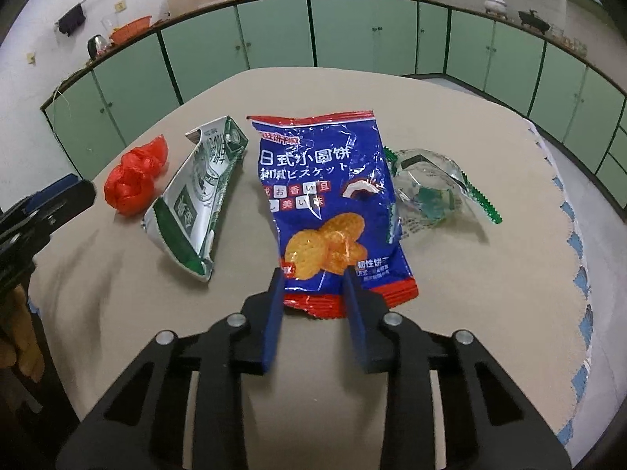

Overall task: Collect trash
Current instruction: 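Grasp the blue biscuit packet with the right gripper while the left grasps a red plastic bag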

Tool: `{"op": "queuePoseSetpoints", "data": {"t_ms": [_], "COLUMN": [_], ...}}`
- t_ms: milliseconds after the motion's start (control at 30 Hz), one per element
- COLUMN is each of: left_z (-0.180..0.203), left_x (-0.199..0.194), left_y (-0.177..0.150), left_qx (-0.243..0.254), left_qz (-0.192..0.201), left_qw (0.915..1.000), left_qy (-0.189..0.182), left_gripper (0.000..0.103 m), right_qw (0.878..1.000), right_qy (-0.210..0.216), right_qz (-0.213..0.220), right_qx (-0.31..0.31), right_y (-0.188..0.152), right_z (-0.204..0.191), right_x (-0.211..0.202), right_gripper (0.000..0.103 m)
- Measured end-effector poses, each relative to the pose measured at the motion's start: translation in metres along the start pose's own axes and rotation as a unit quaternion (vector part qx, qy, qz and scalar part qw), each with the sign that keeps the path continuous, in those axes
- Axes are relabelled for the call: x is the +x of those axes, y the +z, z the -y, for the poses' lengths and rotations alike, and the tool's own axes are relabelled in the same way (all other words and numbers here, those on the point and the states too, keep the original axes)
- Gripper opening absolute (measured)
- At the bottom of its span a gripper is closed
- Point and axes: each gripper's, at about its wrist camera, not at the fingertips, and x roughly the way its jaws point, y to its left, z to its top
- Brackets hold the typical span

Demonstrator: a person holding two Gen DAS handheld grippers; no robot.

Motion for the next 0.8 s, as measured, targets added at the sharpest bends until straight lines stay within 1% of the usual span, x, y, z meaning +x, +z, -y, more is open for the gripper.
{"op": "queuePoseSetpoints", "data": {"t_ms": [133,167,200,333,400,467,633,667,733,767,800], "left_z": [-0.001,-0.002,-0.002,-0.005,-0.011,-0.013,-0.012,-0.014,-0.018,-0.023,-0.024], "left_x": [0.009,0.013,0.016,0.030,0.037,0.039,0.039,0.040,0.040,0.042,0.043], "left_y": [0.002,0.002,0.001,-0.001,-0.002,-0.004,-0.004,-0.003,-0.003,0.000,0.000], "left_qx": [-0.008,-0.008,-0.009,-0.014,-0.026,-0.033,-0.031,-0.035,-0.043,-0.046,-0.049], "left_qz": [-0.013,-0.019,-0.023,-0.050,-0.063,-0.066,-0.066,-0.066,-0.069,-0.072,-0.072], "left_qw": [0.9999,0.9998,0.9997,0.9986,0.9976,0.9973,0.9974,0.9972,0.9966,0.9961,0.9959], "left_qy": [0.001,0.004,0.006,0.009,0.009,0.006,-0.001,-0.006,-0.015,-0.021,-0.024], "left_gripper": [0.062,0.062,0.062,0.062,0.062,0.060,0.060,0.059,0.041,0.040,0.036], "right_qw": [1.000,1.000,1.000,0.999,0.999,0.999,0.999,0.999,0.999,0.999,0.999], "right_qy": [0.014,0.019,0.024,0.037,0.044,0.048,0.048,0.047,0.047,0.047,0.047], "right_qz": [0.000,0.001,0.001,0.000,0.000,0.001,0.004,0.004,0.005,0.004,0.004], "right_qx": [0.001,0.000,-0.003,0.006,0.012,0.014,0.011,0.010,0.007,0.005,0.004], "right_y": [0.001,0.001,0.000,0.000,0.001,0.001,0.000,-0.002,-0.004,-0.006,-0.007], "right_z": [0.000,0.000,-0.001,0.001,0.003,0.004,0.004,0.003,0.002,0.001,0.001], "right_x": [0.000,0.000,0.000,0.000,0.000,-0.001,-0.004,-0.006,-0.009,-0.012,-0.014], "right_gripper": [0.021,0.015,0.007,0.004,0.004,0.004,0.003,0.002,0.002,0.001,0.001]}}
